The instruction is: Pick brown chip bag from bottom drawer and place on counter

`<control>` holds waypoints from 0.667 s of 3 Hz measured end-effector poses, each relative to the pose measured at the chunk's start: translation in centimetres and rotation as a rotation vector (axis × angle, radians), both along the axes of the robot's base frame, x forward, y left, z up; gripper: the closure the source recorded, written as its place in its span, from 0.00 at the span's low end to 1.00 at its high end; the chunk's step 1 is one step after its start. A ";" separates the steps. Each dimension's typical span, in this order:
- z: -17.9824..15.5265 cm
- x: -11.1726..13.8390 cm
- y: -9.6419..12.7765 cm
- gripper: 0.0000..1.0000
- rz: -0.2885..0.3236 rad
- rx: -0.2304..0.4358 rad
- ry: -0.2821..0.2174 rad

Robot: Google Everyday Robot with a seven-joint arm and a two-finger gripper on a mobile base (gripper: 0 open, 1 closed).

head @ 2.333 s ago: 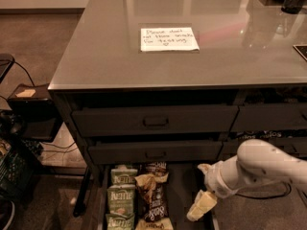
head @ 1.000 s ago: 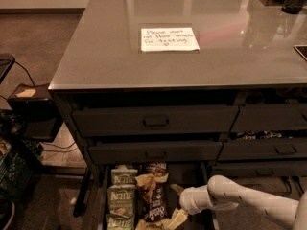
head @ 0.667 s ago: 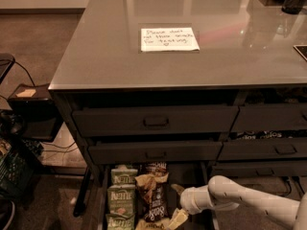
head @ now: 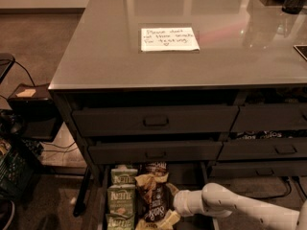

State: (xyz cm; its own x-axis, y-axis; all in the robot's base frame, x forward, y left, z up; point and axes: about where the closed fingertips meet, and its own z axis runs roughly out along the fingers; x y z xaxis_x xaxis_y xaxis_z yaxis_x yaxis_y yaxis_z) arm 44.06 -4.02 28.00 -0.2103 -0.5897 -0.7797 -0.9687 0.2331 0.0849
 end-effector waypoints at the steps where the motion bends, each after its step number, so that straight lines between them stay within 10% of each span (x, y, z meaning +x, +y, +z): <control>1: -0.4 0.5 2.2 0.00 -0.048 0.003 -0.051; 2: -0.8 1.9 4.0 0.00 -0.082 -0.007 -0.120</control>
Offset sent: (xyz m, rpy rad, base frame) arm 0.0358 0.0552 -0.0116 -0.0231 -0.2019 -0.1275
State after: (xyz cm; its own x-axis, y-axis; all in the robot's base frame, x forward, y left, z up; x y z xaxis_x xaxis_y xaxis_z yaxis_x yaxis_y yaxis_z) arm 45.93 -0.03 27.15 -0.1635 -0.5798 -0.7982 -0.9494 0.3125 -0.0325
